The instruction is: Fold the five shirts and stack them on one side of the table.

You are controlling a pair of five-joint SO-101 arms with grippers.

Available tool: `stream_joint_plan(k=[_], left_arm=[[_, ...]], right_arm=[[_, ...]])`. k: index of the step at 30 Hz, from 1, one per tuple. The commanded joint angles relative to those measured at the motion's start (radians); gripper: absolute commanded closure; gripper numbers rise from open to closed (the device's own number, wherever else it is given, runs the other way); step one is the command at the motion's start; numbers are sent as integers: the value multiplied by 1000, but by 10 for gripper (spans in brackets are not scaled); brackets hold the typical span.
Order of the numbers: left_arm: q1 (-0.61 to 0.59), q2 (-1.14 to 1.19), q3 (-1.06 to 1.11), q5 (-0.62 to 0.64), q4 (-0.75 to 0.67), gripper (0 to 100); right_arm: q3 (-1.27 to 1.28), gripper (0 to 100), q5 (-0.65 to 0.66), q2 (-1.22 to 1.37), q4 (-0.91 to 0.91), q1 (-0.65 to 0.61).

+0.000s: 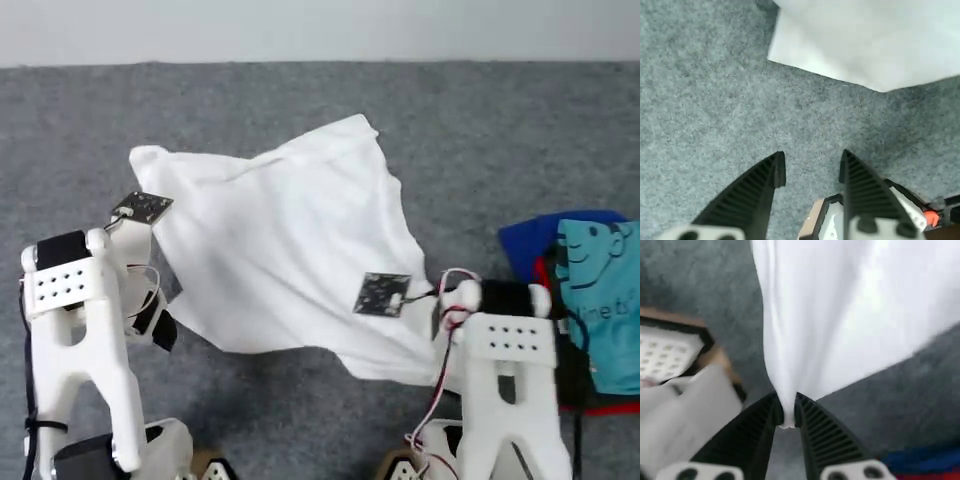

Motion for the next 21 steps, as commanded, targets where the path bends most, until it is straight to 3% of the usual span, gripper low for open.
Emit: stream_joint_plan(k=[1,9,21], left_arm=[[26,-23,-8,-15,-8,826],[255,21,45,-9,-144,823],[221,325,8,100,-391,825]], right_arm=[[-84,988,12,-21,102,79],[-115,988,9,-21,113,136],[-114,988,8,-21,111,134]])
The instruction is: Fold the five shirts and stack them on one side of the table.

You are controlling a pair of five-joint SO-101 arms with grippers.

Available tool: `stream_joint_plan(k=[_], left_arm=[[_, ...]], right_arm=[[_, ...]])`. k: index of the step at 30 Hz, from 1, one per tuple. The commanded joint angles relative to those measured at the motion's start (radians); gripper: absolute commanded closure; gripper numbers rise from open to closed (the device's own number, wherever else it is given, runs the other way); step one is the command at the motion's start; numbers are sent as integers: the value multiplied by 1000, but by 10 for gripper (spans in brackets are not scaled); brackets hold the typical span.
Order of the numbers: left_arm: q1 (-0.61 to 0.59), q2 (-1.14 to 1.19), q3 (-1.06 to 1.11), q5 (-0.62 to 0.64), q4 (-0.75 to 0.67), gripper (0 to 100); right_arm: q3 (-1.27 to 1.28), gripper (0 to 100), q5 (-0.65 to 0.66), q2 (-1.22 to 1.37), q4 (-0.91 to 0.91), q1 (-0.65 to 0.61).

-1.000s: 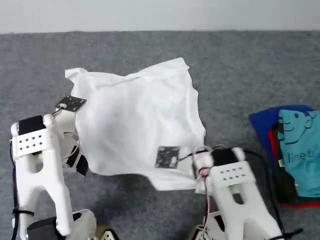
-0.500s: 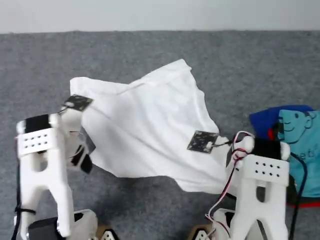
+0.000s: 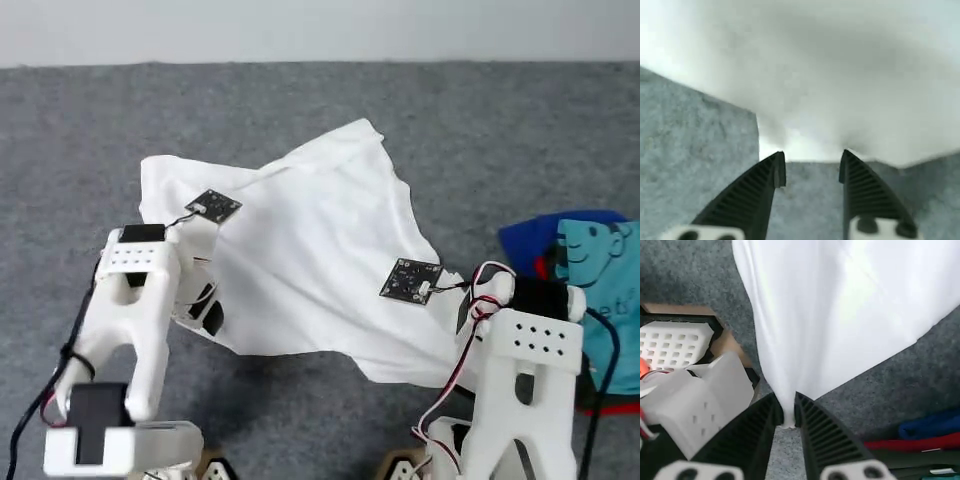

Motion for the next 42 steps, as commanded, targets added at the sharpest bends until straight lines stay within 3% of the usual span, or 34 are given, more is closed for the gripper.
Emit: stream_joint_plan(k=[1,6,14,22,32,35,39,42], left_arm=[[-54,43,-61,25,-26,826],[-118,83,-90,23,-26,826],[-120,87,-81,-11,-32,830],[-118,89,-38,-41,-146,976],[-118,80,21,-35,-149,985],[-126,69,-47,26,-81,951],[-129,49,-197,81,58,833],[-117,52,-225,81,112,812]], right_arm=[[-32,988,5,-21,27,10],[-32,988,5,-21,27,5],[-32,988,5,-21,27,5],[-32,988,5,-21,27,5],[-32,988,5,-21,27,5],[-32,988,5,-21,27,5],[-32,988,5,-21,27,5],[-32,988,5,-21,27,5]])
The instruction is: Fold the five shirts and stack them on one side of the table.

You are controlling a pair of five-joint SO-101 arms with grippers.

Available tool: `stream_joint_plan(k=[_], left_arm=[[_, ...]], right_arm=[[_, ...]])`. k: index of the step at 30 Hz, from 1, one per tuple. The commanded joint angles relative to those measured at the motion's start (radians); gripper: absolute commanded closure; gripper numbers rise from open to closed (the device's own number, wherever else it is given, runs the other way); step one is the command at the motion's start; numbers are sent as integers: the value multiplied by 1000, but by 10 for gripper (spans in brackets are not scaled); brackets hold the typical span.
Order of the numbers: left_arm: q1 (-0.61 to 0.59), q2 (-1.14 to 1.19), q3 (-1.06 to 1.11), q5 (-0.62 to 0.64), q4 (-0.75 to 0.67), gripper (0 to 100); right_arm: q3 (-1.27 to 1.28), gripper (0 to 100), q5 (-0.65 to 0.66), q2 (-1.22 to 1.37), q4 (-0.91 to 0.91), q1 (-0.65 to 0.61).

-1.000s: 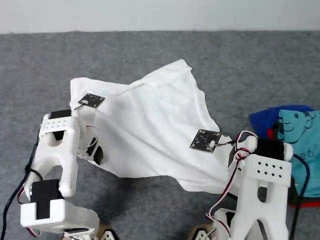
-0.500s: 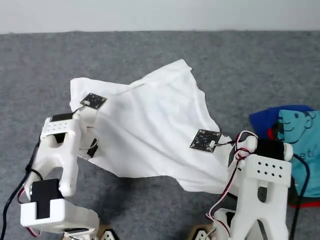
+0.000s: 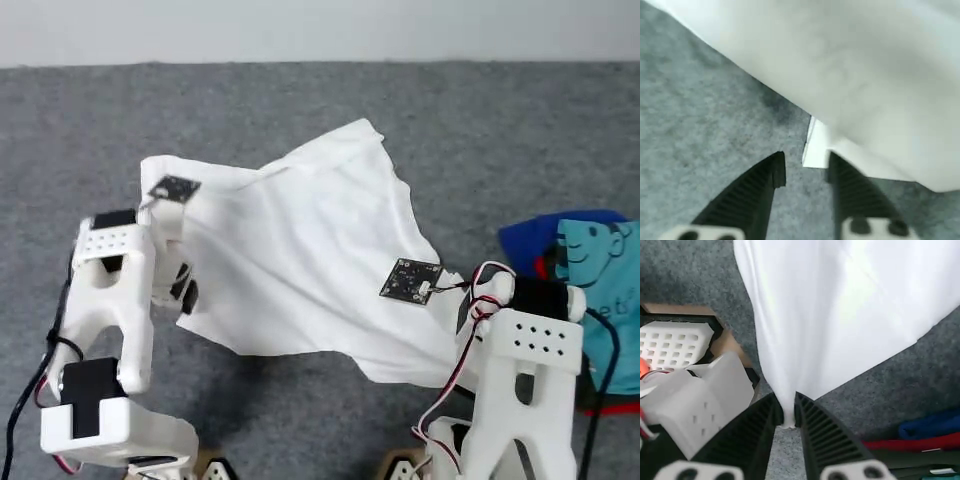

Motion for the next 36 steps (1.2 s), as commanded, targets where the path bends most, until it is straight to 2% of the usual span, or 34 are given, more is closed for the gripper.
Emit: stream_joint_plan(k=[1,11,20,23,28,32,36], left_arm=[[11,-40,-35,15,43,812],[12,-40,170,15,-219,818],[55,-9,300,15,-365,940],[55,26,272,15,-333,990],[55,8,193,15,-221,987],[52,-74,128,14,-61,987],[52,-192,56,11,140,987]], right_arm=[[-32,988,5,-21,27,5],[-32,988,3,-21,27,5],[-32,988,3,-21,28,5],[-32,988,3,-21,28,5],[-32,988,2,-22,25,12],[-35,989,-71,-113,-5,12],[-35,989,-81,-297,-2,4]])
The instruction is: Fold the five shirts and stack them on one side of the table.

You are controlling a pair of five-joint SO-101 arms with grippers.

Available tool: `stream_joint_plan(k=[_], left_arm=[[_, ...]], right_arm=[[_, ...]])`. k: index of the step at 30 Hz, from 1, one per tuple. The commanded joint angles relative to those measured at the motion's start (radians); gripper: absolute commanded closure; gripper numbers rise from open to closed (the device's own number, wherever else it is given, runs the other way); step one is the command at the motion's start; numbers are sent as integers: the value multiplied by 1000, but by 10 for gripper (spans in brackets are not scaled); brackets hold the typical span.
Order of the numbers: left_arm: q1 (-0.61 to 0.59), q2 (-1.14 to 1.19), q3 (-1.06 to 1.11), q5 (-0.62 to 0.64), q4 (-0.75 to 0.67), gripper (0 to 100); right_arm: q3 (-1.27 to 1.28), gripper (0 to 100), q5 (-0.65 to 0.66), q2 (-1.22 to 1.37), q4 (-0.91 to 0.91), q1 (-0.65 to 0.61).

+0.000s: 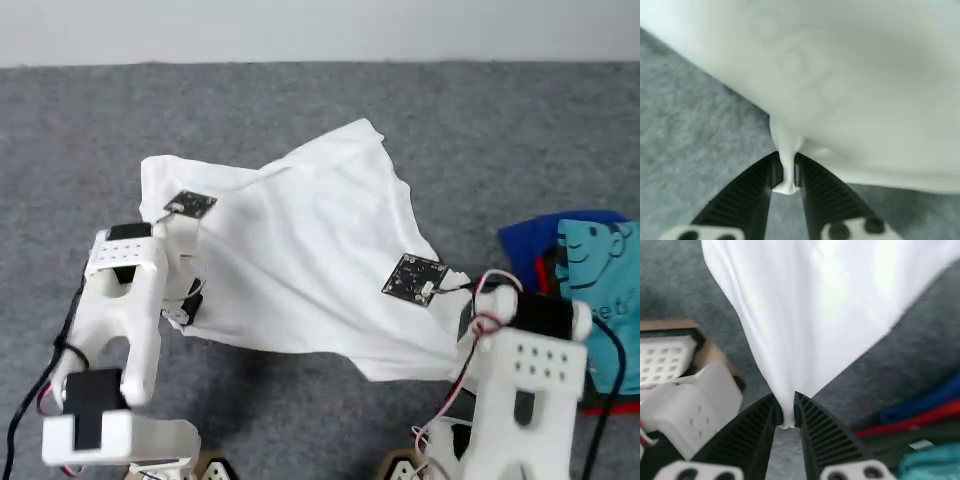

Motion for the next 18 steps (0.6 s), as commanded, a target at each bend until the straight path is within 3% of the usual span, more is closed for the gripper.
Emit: stream_joint_plan(k=[1,8,18], left_arm=[[2,-130,-77,-12,173,987],[-5,-299,-87,-138,388,987],[-245,-557,-62,-184,390,987]], right_arm=[[-35,989,-20,-157,21,5],[-41,988,-46,-348,56,12],[-204,988,-218,-463,53,4]])
